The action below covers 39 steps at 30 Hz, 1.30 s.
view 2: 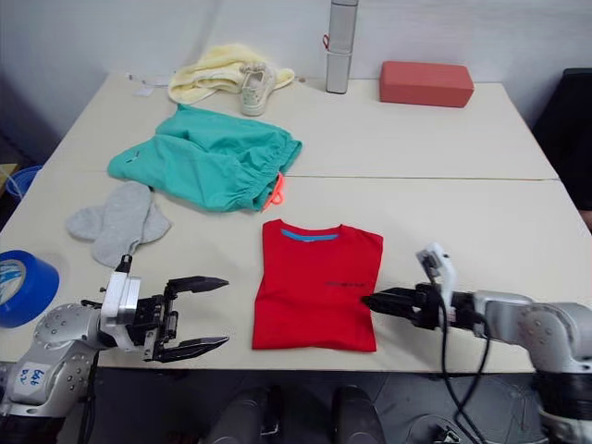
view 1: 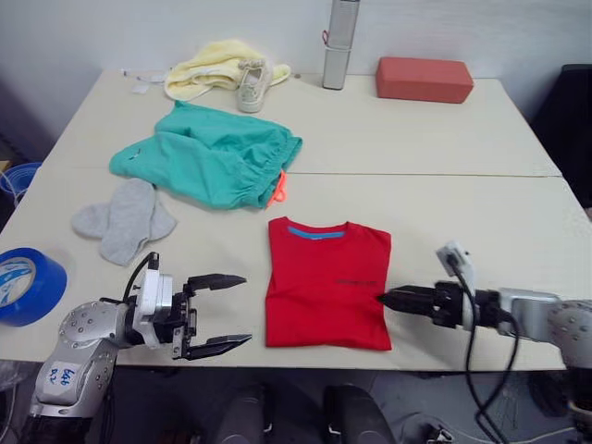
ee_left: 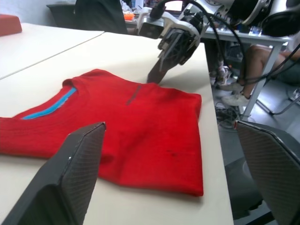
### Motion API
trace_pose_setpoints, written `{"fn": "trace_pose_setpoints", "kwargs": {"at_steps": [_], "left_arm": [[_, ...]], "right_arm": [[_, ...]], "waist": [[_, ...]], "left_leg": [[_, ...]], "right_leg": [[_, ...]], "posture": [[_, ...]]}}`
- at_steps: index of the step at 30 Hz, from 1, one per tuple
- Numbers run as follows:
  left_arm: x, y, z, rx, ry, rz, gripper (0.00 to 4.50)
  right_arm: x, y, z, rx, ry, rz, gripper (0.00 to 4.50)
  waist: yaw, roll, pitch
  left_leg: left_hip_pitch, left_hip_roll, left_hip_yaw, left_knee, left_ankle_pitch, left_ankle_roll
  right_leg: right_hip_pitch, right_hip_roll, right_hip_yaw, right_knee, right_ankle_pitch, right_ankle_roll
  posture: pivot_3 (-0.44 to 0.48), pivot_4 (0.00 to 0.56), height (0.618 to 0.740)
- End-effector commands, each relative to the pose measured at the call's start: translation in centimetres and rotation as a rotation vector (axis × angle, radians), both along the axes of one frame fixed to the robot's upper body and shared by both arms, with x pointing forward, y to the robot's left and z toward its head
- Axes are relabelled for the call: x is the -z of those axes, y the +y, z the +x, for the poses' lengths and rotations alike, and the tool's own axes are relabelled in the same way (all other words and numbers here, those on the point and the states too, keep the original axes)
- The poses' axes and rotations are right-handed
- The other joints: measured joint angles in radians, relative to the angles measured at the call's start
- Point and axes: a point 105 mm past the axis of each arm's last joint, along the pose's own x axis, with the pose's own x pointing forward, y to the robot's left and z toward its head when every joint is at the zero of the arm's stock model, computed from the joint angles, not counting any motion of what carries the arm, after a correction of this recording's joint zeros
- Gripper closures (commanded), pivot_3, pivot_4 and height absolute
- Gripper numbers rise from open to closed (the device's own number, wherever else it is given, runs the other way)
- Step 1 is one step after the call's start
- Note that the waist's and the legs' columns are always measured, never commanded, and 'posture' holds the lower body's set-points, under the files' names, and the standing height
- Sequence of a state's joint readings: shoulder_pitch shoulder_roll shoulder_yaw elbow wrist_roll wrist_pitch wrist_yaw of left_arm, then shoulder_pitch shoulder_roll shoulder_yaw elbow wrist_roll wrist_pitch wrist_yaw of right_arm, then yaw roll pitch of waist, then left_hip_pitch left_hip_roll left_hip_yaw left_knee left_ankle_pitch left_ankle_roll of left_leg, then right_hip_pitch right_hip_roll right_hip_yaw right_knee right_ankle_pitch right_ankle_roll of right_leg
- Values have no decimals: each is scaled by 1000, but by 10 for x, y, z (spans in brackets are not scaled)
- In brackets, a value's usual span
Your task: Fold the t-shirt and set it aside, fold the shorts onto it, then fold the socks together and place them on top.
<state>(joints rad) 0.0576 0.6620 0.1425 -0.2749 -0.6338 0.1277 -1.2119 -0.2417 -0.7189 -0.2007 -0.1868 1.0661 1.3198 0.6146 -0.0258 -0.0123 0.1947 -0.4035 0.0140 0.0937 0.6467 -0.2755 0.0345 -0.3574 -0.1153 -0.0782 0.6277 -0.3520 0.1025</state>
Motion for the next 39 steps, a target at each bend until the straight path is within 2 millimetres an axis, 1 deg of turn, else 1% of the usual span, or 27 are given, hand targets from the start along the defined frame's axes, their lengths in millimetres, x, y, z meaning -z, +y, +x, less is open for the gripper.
{"fn": "trace_pose_setpoints", "kwargs": {"at_steps": [1, 3, 6, 9, 12, 15, 18, 20, 23, 26, 27, 28, 32, 36, 39], "left_arm": [[-9, -6, -4, 19, -47, -18, 29], [-11, -7, -3, 14, -54, -22, 29], [-13, -7, 0, 10, -67, -21, 29], [-16, -7, 3, 3, -77, -30, 0], [-18, -7, 5, 3, -77, -37, 0], [-18, -8, 5, 10, -74, -46, 0], [-20, -12, 5, 27, -62, -65, 0], [-21, -15, 5, 41, -59, -74, 0], [-21, -18, 5, 51, -52, -81, 0], [-21, -23, 5, 72, -43, -89, 0], [-21, -23, 6, 76, -42, -90, 0], [-21, -24, 7, 76, -42, -91, 0], [-22, -26, 11, 84, -46, -94, 0], [-21, -26, 13, 88, -46, -91, 0], [-21, -27, 13, 91, -46, -88, 0]], "right_arm": [[23, 29, -13, -79, 148, 4, 0], [25, 41, -11, -89, 153, 0, 0], [31, 48, -11, -119, 147, -59, 0], [32, 50, -3, -92, 122, -71, 588], [31, 47, 1, -75, 99, -73, 1691], [28, 40, 3, -55, 81, -78, 2749], [22, 29, 3, -39, 60, -70, 3859], [17, 21, 2, -25, 52, -61, 4449], [10, 10, 2, 0, 39, -48, 4449], [-2, -18, -3, 62, 27, -43, 4449], [-4, -24, -4, 75, 30, -46, 4449], [-5, -35, -6, 101, 27, -61, 4449], [-11, -90, -10, 257, 24, -151, 4449], [-12, -135, -5, 390, 1, -217, 4449], [-9, -155, -2, 425, -4, -278, 4449]], "waist": [[-6, -1, -2], [-12, -5, -6], [-16, -5, -8], [-16, -7, -11], [-15, -7, -12], [-15, -6, -12], [-9, -5, -11], [-4, -5, -11], [1, -5, -11], [11, -2, -10], [14, -2, -10], [14, -2, -10], [24, -2, -10], [22, -1, -10], [21, -1, -10]], "left_leg": [[0, 0, 0, 0, 0, 0], [1, 1, 0, -1, -1, -1], [1, 1, 0, -1, -1, -2], [1, 1, 0, -2, -1, -2], [1, 1, 0, -2, -1, -2], [1, 1, 0, -2, -2, -2], [0, 1, 0, -2, -2, -2], [0, 1, 1, -1, -3, -1], [-1, 0, 1, 0, -3, 0], [-2, -1, 0, 0, -4, 1], [-2, -2, 1, 0, -4, 2], [-2, -2, 1, 0, -5, 3], [-2, -2, 1, 0, -5, 2], [-1, -2, 2, 1, -4, 4], [-1, -1, 2, 1, -4, 4]], "right_leg": [[0, 0, 0, 0, 0, 0], [0, 1, 0, 0, -1, -2], [0, 1, 0, 1, -1, -2], [-1, 1, 0, 1, -1, -3], [0, 1, 0, 1, -1, -3], [-1, 1, 0, 1, -1, -3], [-1, 1, 0, 0, -2, -3], [-1, 1, 0, 0, -2, -3], [-1, 0, 0, 0, -2, -3], [-1, -1, 0, 0, -1, -3], [-1, -1, 0, -1, -1, -3], [-1, -1, 1, -1, -1, -2], [-1, -1, 0, -1, -1, -2], [0, -1, 0, -1, -1, -2], [0, 0, 0, -1, -1, -2]], "posture": [[0, 150, 740], [0, 150, 740], [0, 150, 740], [0, 150, 740], [0, 150, 740], [0, 150, 740], [0, 150, 740], [0, 150, 740], [0, 150, 740], [0, 150, 740], [0, 150, 740], [0, 150, 740], [0, 150, 740], [0, 150, 740], [0, 150, 740]]}}
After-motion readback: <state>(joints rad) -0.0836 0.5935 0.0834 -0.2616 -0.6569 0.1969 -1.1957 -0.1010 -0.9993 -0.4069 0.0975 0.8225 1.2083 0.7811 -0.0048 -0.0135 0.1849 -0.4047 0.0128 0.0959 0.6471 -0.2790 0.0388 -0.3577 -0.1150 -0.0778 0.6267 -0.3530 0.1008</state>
